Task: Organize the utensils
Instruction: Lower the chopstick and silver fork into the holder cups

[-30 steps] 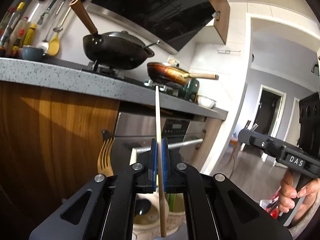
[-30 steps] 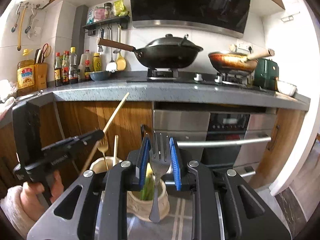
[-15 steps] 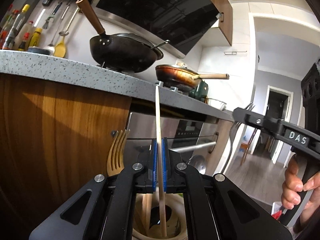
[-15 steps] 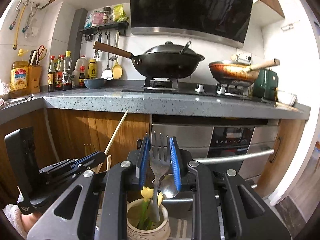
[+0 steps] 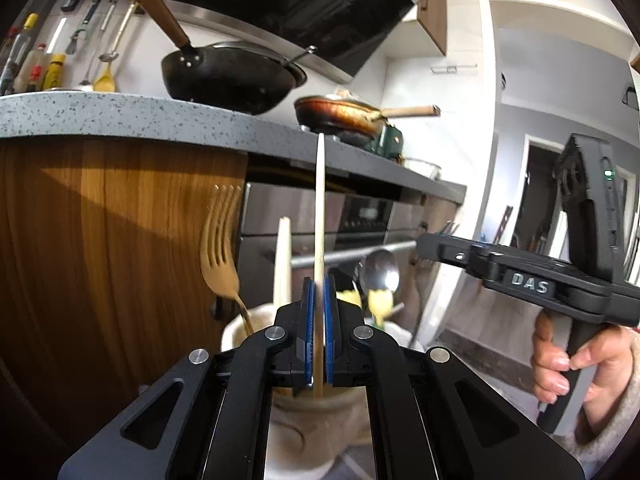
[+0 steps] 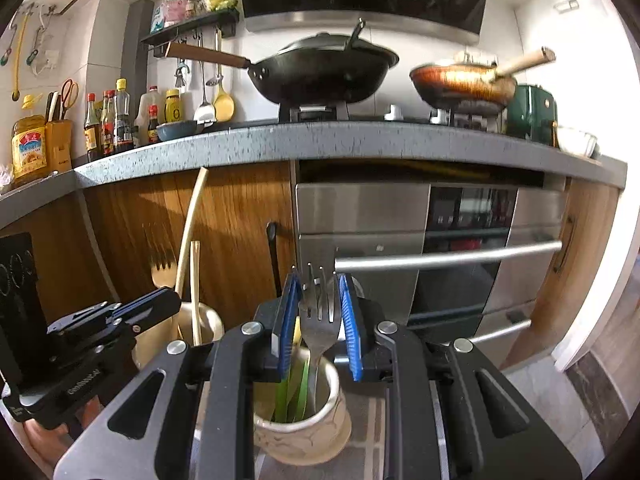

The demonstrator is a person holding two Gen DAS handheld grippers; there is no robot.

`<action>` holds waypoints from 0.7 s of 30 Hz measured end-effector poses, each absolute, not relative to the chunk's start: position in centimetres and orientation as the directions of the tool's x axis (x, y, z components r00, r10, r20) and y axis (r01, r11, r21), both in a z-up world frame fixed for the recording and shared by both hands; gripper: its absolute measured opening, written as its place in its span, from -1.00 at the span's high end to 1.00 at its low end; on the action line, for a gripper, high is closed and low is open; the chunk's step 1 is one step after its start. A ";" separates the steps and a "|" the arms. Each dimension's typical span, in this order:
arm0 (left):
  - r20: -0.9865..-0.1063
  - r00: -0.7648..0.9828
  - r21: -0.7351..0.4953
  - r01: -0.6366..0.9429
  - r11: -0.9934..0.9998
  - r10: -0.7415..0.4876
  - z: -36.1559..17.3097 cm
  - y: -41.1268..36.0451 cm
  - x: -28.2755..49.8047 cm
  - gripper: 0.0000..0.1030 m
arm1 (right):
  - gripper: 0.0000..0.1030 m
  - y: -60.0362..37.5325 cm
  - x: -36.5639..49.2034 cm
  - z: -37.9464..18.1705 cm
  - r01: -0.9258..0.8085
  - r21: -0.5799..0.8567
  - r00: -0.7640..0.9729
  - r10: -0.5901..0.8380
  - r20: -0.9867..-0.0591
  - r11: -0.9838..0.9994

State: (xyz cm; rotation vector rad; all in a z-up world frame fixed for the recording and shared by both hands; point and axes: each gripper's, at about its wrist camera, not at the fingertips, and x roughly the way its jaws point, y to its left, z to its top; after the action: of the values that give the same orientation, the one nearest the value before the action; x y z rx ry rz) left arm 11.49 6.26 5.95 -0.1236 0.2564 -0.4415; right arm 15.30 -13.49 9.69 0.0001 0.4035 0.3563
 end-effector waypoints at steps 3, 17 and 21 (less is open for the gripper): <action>-0.242 0.869 -0.145 0.408 0.901 -0.432 5.7 6.0 11.3 0.90 | 0.59 -13.5 15.3 9.0 -0.339 0.080 0.852 0.342 -0.396 0.937; -0.278 0.854 -0.160 0.411 0.898 -0.440 5.0 6.2 11.9 0.89 | 0.59 -14.5 16.5 8.0 -0.294 0.114 0.849 0.314 -0.425 0.949; -0.272 0.859 -0.161 0.403 0.901 -0.433 5.0 6.4 11.9 0.76 | 0.59 -14.9 16.8 7.9 -0.281 0.124 0.850 0.307 -0.427 0.952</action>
State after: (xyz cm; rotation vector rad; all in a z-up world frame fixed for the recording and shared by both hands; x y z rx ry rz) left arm 11.91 6.36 5.04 -0.0993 0.3081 -0.4398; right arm 16.80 -14.88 7.86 0.0578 0.4596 0.3093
